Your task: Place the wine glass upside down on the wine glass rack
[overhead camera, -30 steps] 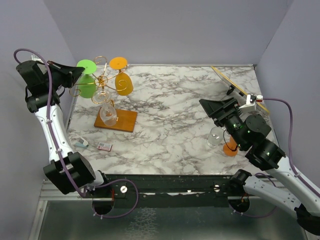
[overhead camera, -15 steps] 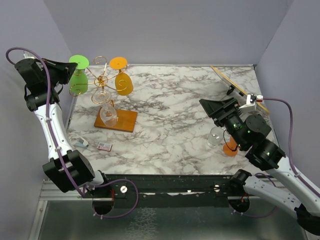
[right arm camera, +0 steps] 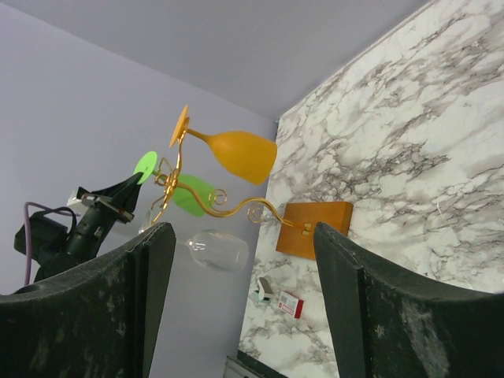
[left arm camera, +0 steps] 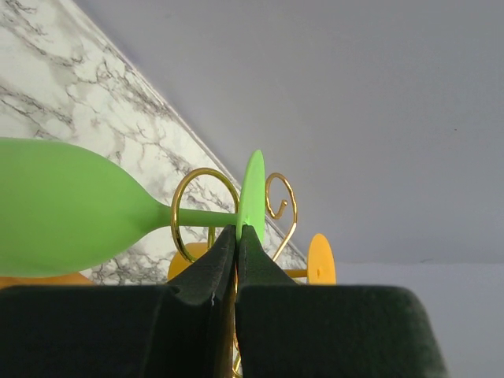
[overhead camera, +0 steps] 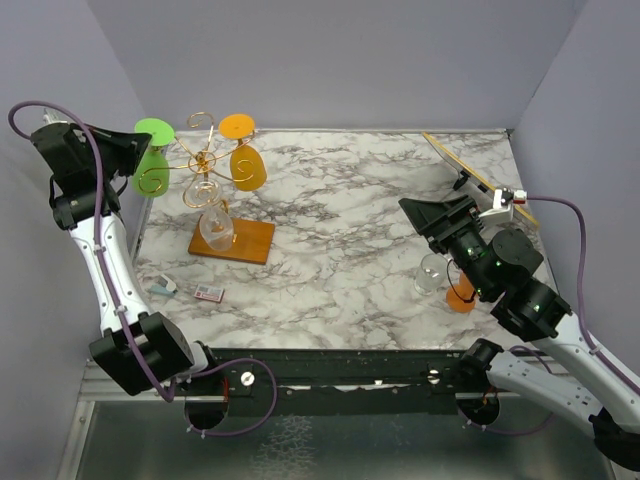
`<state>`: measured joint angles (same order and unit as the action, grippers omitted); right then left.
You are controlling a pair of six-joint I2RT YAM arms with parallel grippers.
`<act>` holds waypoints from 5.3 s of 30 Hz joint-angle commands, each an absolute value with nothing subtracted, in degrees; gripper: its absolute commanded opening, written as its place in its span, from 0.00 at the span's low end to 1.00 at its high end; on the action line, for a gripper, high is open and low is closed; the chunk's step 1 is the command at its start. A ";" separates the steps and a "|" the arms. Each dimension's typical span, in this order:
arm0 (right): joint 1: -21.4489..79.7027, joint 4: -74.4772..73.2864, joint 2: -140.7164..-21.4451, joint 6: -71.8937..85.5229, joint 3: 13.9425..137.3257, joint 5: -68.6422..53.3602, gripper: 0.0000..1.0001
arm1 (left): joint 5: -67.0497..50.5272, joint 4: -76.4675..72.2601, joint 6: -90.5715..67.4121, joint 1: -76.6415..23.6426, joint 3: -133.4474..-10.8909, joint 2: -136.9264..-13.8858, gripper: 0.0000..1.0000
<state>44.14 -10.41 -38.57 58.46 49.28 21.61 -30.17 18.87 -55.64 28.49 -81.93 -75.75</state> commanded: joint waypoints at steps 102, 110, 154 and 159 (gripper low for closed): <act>36.12 -32.24 -64.25 39.50 50.86 17.98 0.01 | -30.36 17.72 -19.37 -17.85 -77.36 -51.77 0.99; 36.10 -16.36 -54.55 39.78 47.98 13.87 0.00 | -35.49 9.70 -36.25 -17.92 -71.99 -54.88 0.99; 36.09 48.90 -45.80 62.04 36.54 1.48 0.01 | -4.24 -28.93 -75.50 -45.05 -62.80 -74.17 0.99; 36.04 50.05 -46.37 62.84 35.82 0.44 0.01 | -3.45 -30.63 -76.68 -45.24 -62.24 -74.05 0.95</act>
<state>36.03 42.68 -46.76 60.99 36.42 2.57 -6.72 -26.13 -74.65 -44.73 -60.82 -74.08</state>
